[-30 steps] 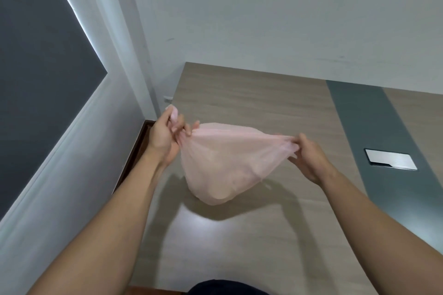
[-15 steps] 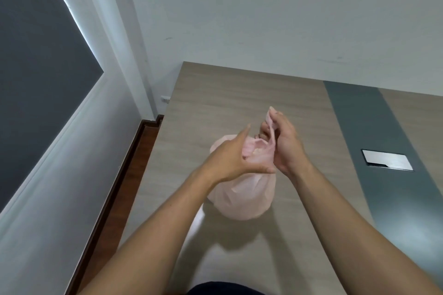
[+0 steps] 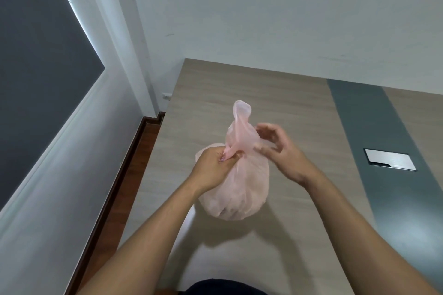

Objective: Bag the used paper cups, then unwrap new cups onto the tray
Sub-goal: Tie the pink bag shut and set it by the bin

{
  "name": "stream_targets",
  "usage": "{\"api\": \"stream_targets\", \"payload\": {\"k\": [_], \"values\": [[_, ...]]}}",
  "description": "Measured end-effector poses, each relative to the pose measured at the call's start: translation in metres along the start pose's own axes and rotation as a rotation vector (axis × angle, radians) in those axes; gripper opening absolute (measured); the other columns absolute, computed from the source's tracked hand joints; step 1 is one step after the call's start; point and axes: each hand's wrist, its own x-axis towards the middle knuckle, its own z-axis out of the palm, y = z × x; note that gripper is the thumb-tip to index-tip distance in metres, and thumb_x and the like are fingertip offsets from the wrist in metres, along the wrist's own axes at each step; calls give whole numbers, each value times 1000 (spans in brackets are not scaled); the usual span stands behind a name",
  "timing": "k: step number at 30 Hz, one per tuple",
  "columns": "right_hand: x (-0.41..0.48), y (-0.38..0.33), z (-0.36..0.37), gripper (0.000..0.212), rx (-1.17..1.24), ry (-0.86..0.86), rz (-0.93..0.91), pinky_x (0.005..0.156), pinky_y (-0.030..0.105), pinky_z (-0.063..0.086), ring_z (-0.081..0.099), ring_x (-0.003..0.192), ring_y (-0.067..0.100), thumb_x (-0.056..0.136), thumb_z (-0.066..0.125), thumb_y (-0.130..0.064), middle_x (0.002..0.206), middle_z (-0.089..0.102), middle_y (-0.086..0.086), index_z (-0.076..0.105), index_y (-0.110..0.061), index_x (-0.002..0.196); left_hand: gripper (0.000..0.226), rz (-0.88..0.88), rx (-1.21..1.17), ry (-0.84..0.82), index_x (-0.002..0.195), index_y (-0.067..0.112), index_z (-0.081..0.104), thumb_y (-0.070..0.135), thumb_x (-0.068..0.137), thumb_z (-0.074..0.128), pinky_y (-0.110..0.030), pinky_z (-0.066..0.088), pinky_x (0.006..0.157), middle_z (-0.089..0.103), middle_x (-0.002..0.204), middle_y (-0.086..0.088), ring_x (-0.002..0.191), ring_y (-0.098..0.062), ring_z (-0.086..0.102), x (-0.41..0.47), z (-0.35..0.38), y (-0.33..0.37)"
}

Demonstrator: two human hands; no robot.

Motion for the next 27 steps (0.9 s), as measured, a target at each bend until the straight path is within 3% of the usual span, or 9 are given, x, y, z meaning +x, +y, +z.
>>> {"api": "stream_targets", "payload": {"k": [3, 6, 9, 11, 15, 18, 22, 24, 27], "values": [[-6, 14, 17, 72, -207, -209, 18, 124, 43, 45, 53, 148, 7, 89, 80, -69, 156, 58, -10, 49, -39, 147, 51, 36, 49, -139, 67, 17, 56, 41, 111, 67, -25, 39, 60, 59, 62, 9, 59, -7, 51, -14, 0, -3], [-11, 20, 37, 44, -289, -199, -47, 127, 40, 41, 49, 151, 6, 110, 51, -65, 150, 65, -5, 76, -33, 126, 48, 24, 34, -232, 62, 38, 66, 39, 110, 70, -19, 43, 63, 65, 63, 21, 61, 0, 58, -30, 6, -2], [-13, 33, 52, 50, 80, -111, 107, 117, 44, 52, 71, 132, 20, 118, 40, -48, 132, 79, 6, 78, -18, 132, 12, -10, -136, -190, 98, 39, 83, 43, 107, 75, -37, 62, 79, 84, 94, 11, 86, -12, 80, -42, 3, -1], [-12, 47, 58, 56, 482, -7, 252, 115, 48, 53, 71, 131, 36, 119, 37, -43, 130, 79, 19, 76, -6, 133, 24, -52, -356, -118, 129, 32, 80, 39, 106, 77, -37, 67, 90, 86, 110, 7, 98, -13, 83, -47, -3, -7], [-9, 54, 57, 43, 961, 248, 399, 95, 40, 56, 62, 62, 25, 116, 44, -38, 69, 58, 6, 55, -12, 84, 45, -222, -739, 69, 146, 14, 70, 41, 119, 47, -27, 44, 75, 42, 68, 3, 60, -10, 45, -49, -9, -36], [-18, 46, 58, 48, 652, 175, 342, 64, 30, 43, 23, 52, 17, 108, 58, -54, 65, 24, 0, 38, -24, 75, 55, -241, -961, 162, 142, -3, 66, 36, 122, 33, -27, 48, 80, 44, 70, 0, 64, -12, 54, -51, -12, -42], [-34, 37, 69, 27, -90, -71, 169, 79, 23, 57, 73, 83, 0, 96, 80, -53, 92, 78, -20, 75, -29, 107, 65, -194, -884, 89, 148, 21, 71, 54, 119, 24, -36, 57, 111, 71, 134, -6, 124, -16, 71, -52, -3, -29], [-36, 35, 76, 49, -206, -214, 146, 94, 22, 59, 75, 105, -4, 86, 88, -58, 115, 79, -25, 72, -42, 129, 64, -149, -742, 18, 155, 45, 64, 65, 113, 19, -34, 49, 123, 64, 156, 15, 147, -7, 60, -54, 1, -18], [-39, 34, 89, 15, -245, -214, 169, 69, 20, 49, 63, 67, -3, 92, 88, -42, 74, 74, -21, 77, -32, 91, 59, -16, -379, -55, 158, 68, 45, 70, 110, 11, -33, 17, 135, 31, 177, 32, 170, 2, 13, -59, 4, 3]]}}
